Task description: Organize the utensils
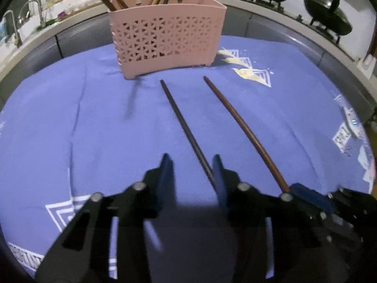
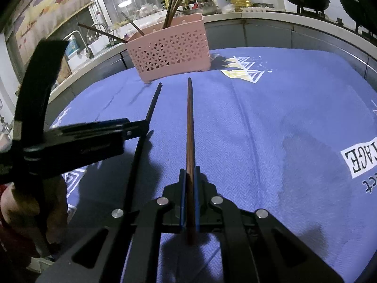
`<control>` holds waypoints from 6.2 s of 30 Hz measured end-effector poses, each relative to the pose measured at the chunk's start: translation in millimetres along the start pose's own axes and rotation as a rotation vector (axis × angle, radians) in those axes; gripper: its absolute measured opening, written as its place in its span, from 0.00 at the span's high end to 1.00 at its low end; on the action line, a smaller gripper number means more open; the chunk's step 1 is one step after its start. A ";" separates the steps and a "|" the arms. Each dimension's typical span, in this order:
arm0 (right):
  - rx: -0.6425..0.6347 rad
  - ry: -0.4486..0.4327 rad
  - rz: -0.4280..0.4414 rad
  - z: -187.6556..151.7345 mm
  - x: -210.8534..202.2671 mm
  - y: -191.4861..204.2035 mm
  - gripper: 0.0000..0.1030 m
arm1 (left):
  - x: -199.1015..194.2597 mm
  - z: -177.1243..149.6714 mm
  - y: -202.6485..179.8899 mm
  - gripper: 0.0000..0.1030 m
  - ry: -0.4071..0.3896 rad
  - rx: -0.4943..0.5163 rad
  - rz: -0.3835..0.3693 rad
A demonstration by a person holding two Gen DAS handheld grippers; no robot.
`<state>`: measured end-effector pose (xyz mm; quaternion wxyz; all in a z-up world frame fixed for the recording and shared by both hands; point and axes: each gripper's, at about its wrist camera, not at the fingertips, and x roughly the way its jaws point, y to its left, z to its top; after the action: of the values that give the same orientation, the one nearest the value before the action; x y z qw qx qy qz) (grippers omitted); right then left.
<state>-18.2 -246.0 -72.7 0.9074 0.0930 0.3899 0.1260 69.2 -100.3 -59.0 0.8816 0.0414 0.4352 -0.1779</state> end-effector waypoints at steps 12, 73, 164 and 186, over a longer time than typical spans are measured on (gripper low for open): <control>0.035 -0.002 0.007 -0.9 -1.8 0.5 0.93 | -33.2 -35.6 61.3 0.89 -0.015 -0.082 -0.001; -0.138 -0.393 0.202 139.7 -83.8 38.2 0.95 | -196.5 63.6 58.5 0.96 -0.529 0.058 -0.121; -0.002 -0.362 0.113 38.3 -80.0 66.9 0.30 | -149.7 -21.4 50.9 0.06 -0.335 -0.109 0.161; -0.022 -0.390 0.137 38.5 -88.3 74.1 0.36 | -170.8 -25.2 53.6 0.06 -0.450 -0.140 0.111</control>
<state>-60.3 -204.8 33.6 0.9560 0.1322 0.1981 0.1714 -26.4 2.8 54.6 0.9656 -0.0368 0.2360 -0.1030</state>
